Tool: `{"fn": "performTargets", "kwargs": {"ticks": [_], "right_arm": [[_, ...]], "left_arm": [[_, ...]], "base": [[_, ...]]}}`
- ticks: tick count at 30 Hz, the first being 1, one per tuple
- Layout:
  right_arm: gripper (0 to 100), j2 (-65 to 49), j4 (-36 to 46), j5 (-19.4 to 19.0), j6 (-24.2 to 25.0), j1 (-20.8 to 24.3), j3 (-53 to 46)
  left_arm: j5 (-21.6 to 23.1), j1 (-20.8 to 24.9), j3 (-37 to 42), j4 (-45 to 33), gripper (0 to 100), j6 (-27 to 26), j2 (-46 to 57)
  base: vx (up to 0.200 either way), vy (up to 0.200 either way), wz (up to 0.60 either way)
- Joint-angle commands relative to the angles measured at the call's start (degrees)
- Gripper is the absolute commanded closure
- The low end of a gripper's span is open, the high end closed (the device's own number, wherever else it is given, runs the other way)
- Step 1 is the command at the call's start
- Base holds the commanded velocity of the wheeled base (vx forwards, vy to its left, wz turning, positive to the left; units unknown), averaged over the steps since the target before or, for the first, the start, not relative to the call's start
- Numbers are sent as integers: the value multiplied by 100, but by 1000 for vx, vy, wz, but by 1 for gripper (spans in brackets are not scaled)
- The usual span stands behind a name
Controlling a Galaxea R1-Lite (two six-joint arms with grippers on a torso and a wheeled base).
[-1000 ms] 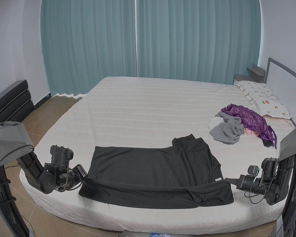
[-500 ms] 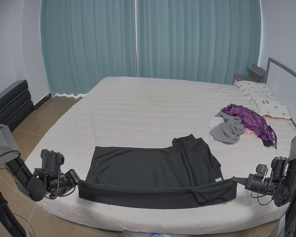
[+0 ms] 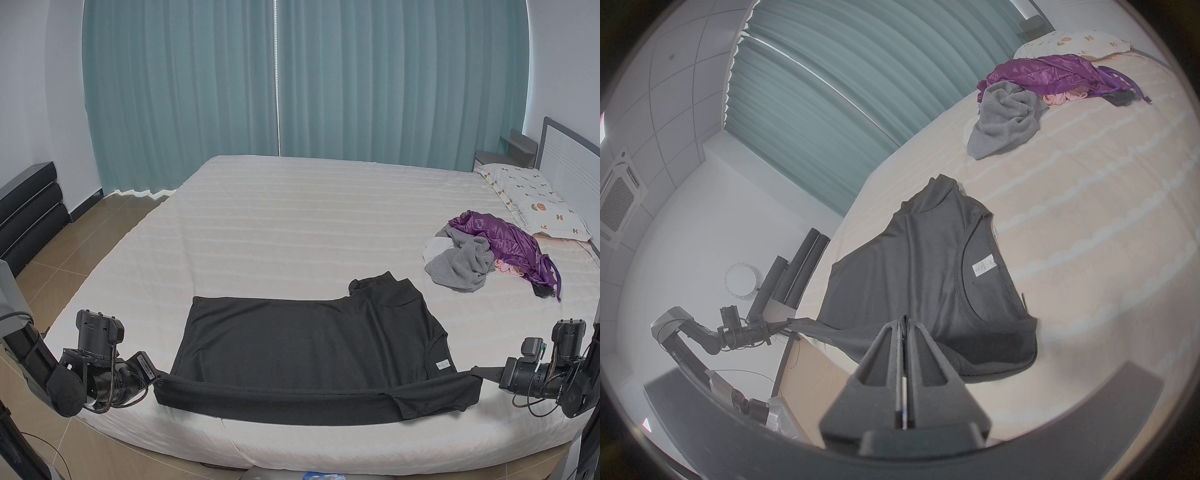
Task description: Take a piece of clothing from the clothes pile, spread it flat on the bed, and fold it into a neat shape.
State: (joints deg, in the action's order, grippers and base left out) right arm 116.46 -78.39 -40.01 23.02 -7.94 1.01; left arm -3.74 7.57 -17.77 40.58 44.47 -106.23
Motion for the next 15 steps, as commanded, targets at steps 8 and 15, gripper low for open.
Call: {"fn": "performTargets", "kwargs": {"ticks": [8,15], "right_arm": [[100,-563,913,-7,-377,-15,-101],[100,-747,1053,11,-377,-41,-101]], "left_arm": [[5,25,239,2,100,-9,120],[5,43,266,-24,100,-26,208]], "base": [[0,0,0],[0,0,0]]}}
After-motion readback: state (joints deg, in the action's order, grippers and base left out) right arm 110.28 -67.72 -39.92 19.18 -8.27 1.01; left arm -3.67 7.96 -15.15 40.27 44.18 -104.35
